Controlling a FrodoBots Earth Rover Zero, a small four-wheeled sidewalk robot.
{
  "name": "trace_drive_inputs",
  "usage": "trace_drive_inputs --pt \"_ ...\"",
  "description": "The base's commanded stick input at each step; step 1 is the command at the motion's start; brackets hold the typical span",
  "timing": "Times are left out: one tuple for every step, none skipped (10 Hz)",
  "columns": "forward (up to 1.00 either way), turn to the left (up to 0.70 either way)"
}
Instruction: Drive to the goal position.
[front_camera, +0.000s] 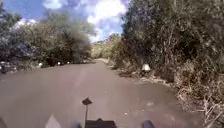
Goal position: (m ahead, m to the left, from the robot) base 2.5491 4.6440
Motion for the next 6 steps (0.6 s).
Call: trace_drive_inputs --pt "0.70 0.00" --pt "0.70 0.00" --pt "0.70 0.00" --pt "0.70 -0.14" --pt "0.70 -0.20" --pt "0.70 -0.26"
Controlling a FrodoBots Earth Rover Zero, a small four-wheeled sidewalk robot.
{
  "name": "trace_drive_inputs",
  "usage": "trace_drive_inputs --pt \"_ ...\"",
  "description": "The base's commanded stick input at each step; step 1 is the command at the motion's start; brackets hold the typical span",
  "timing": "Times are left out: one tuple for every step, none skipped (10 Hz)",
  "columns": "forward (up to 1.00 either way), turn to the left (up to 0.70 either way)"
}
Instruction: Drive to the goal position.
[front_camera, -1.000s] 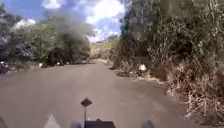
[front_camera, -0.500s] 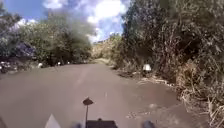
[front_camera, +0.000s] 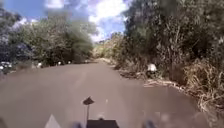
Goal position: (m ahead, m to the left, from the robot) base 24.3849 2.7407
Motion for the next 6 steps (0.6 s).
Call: trace_drive_inputs --pt "0.70 -0.31" --pt "0.70 -0.33" --pt "0.70 -0.35" --pt "0.70 -0.32" --pt "0.70 -0.30" --pt "0.70 0.00"
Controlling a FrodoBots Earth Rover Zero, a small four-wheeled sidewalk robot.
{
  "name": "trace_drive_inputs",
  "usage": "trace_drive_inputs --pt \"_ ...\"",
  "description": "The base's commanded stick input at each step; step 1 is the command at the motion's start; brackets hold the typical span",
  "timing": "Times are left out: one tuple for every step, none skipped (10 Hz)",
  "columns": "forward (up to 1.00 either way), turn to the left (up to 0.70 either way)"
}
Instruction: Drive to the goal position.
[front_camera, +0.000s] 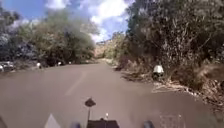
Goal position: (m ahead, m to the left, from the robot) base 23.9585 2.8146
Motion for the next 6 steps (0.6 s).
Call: trace_drive_inputs --pt "0.70 0.00" --pt "0.70 0.00" --pt "0.70 0.00" --pt "0.70 0.00" --pt "0.70 0.00" --pt "0.70 0.00"
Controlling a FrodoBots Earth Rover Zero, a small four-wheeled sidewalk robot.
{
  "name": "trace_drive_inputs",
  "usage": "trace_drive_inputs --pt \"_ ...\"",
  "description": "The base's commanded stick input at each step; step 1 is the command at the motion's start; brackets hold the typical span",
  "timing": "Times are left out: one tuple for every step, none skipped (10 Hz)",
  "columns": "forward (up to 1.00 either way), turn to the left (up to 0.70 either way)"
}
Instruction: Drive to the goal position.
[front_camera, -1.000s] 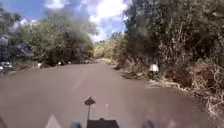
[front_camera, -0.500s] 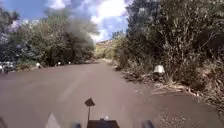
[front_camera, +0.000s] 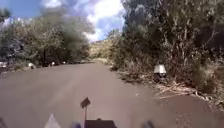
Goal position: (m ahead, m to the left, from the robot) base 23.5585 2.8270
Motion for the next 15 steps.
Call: trace_drive_inputs --pt "0.70 0.00" --pt "0.70 0.00" --pt "0.70 0.00" --pt "0.70 0.00" --pt "0.70 0.00" --pt "0.70 0.00" --pt "0.70 0.00" --pt "0.70 0.00" --pt "0.70 0.00" --pt "0.70 0.00" --pt "0.70 0.00" --pt "0.70 0.00" --pt "0.70 0.00" --pt "0.70 0.00" --pt "0.70 0.00"
